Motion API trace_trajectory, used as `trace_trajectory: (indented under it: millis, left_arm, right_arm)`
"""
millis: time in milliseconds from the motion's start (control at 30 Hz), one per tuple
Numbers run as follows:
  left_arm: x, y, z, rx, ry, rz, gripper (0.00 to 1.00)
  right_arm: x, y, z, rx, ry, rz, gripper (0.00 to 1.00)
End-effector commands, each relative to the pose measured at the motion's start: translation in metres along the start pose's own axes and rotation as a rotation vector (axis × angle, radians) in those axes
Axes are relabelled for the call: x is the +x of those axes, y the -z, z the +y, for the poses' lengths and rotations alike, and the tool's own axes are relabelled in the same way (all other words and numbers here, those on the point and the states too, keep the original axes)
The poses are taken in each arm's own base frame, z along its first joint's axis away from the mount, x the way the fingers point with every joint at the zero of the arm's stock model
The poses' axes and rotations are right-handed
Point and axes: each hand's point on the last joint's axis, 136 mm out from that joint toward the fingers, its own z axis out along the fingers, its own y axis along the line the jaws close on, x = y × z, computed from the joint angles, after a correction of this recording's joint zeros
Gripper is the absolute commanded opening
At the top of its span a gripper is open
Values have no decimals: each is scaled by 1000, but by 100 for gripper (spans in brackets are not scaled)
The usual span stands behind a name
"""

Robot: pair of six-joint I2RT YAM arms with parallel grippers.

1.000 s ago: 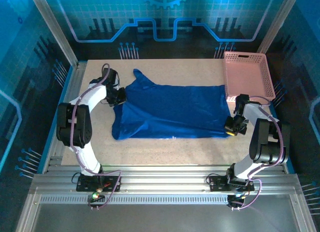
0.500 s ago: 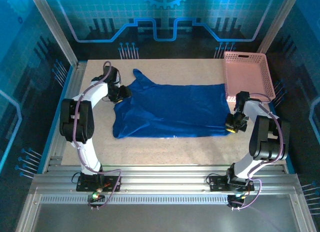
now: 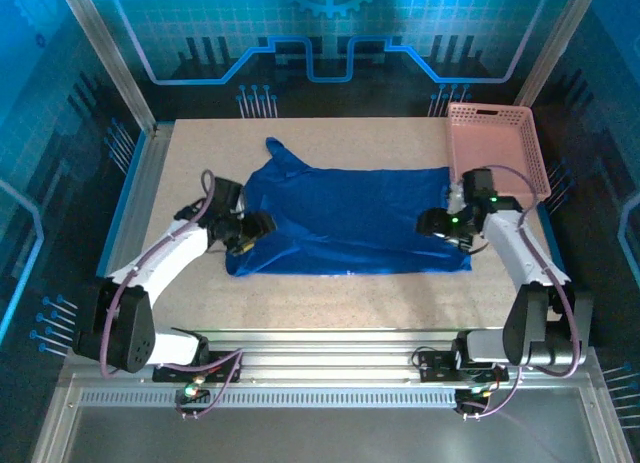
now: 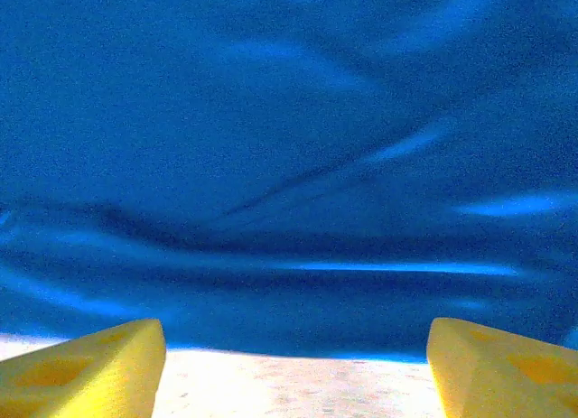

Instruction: Fold and stack the t-shirts

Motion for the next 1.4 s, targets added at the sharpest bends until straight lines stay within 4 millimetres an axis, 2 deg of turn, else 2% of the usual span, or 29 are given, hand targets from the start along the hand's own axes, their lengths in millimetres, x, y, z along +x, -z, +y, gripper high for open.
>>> trace_trajectory:
  millis: [0, 100, 233, 267, 333, 400, 467, 600, 700, 800, 867, 967, 1067, 1133, 1200, 1233, 1300, 1367]
  left_arm:
    - [14, -20, 15, -11, 107, 39, 62]
    - [19, -33, 38, -99, 144, 42, 58]
    - [29, -42, 80, -284, 185, 56, 56]
    - [33, -43, 88, -317, 191, 71, 56]
    - [43, -45, 104, -382, 203, 94, 55]
    - [49, -45, 109, -387, 206, 106, 54]
    - [54, -41, 112, -395, 209, 109, 53]
    - [58, -24, 113, -401, 192, 104, 54]
    - [64, -12, 108, -376, 199, 107, 54]
    - [64, 2, 91, -329, 189, 94, 56]
    - [58, 13, 72, -290, 175, 75, 56]
    - [34, 33, 32, -206, 143, 16, 58]
    - [0, 43, -13, -119, 94, -43, 63]
    - [-25, 37, -38, -75, 75, -52, 65]
    - [-48, 21, -54, 7, 122, -44, 64]
    - [-60, 13, -57, 34, 161, -52, 63]
    - [-78, 2, -56, 45, 204, -69, 62]
    - [-86, -5, -50, 24, 225, -74, 62]
  right_arm:
    - [15, -13, 72, -208, 135, 61, 78]
    - [25, -43, 110, -234, 186, 129, 76]
    - [39, -93, 136, -146, 204, 233, 73]
    - [43, -105, 134, -101, 197, 258, 73]
    - [53, -127, 118, 24, 161, 307, 72]
    - [64, -141, 102, 98, 109, 345, 71]
    - [77, -144, 85, 171, 82, 369, 70]
    - [102, -134, 63, 252, 64, 392, 70]
    - [124, -124, 63, 254, 80, 429, 70]
    - [141, -114, 74, 246, 109, 454, 70]
    - [140, -105, 87, 228, 133, 430, 70]
    - [111, -87, 115, 179, 163, 323, 73]
    - [71, -80, 171, 27, 256, 233, 75]
    - [54, -91, 212, -88, 315, 243, 74]
    - [40, -109, 246, -187, 352, 262, 72]
    - [33, -120, 264, -237, 375, 262, 72]
    - [25, -143, 285, -286, 400, 282, 69]
    - [24, -163, 298, -315, 417, 312, 67]
